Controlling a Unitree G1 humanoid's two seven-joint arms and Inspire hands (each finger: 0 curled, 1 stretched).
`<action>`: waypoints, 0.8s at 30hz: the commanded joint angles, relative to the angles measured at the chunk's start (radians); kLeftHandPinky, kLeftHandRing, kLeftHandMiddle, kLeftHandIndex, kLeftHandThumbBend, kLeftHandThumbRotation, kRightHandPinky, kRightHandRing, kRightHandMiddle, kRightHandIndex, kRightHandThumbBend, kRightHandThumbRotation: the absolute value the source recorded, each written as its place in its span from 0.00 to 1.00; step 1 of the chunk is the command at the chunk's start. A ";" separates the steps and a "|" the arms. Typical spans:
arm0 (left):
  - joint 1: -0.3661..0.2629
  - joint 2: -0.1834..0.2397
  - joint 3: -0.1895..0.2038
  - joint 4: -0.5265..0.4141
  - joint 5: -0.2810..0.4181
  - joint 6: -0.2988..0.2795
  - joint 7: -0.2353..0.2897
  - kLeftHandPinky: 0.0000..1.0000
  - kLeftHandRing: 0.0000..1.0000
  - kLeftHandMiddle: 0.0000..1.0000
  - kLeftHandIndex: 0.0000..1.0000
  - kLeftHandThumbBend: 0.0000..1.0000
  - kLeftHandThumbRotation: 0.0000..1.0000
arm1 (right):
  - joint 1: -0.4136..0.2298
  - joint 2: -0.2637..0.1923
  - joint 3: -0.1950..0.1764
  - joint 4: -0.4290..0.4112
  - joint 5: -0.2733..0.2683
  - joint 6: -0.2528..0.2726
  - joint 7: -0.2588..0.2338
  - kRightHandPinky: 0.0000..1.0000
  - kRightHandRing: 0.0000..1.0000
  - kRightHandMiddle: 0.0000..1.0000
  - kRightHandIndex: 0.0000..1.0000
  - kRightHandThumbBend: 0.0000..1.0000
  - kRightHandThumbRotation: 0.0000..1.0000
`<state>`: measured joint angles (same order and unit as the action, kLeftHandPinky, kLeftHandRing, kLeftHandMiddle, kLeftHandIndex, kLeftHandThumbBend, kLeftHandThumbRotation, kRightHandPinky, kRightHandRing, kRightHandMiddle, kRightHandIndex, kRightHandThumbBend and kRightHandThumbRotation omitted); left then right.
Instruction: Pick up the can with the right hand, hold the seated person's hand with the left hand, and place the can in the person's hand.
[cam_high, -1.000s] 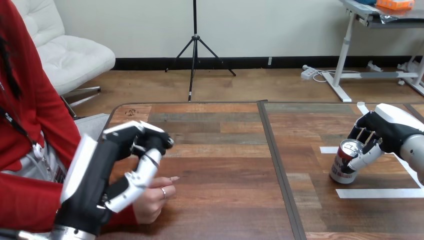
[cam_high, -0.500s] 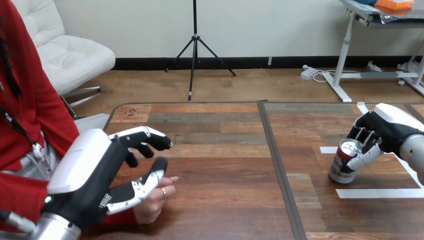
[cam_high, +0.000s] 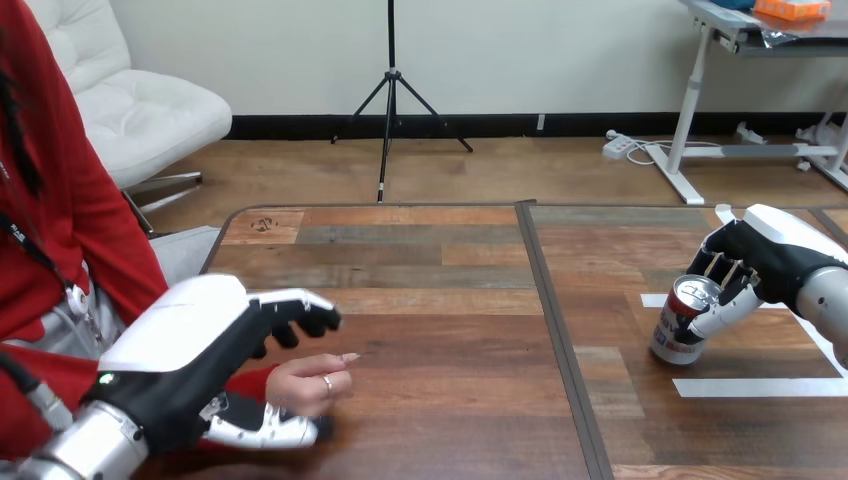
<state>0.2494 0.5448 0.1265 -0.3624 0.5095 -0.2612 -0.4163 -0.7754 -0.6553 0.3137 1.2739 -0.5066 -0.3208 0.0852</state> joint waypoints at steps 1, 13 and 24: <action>-0.080 0.046 -0.028 0.000 -0.007 0.027 -0.040 0.61 0.71 0.76 0.75 1.00 0.23 | -0.054 -0.001 -0.031 -0.027 0.028 -0.011 -0.006 0.45 0.49 0.51 0.46 0.79 0.00; -0.115 0.070 -0.058 0.020 0.040 0.101 -0.075 0.63 0.74 0.77 0.76 1.00 0.20 | -0.051 0.001 -0.025 -0.026 0.021 0.007 -0.011 0.47 0.51 0.52 0.46 0.79 0.00; -0.128 0.072 -0.083 0.033 0.059 0.164 -0.085 0.64 0.74 0.78 0.77 1.00 0.19 | -0.046 -0.001 -0.023 -0.024 0.017 0.004 -0.022 0.47 0.52 0.53 0.46 0.79 0.00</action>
<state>0.1780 0.5903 0.0531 -0.3429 0.5555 -0.1154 -0.5045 -0.7753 -0.6553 0.3133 1.2739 -0.5067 -0.3067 0.0853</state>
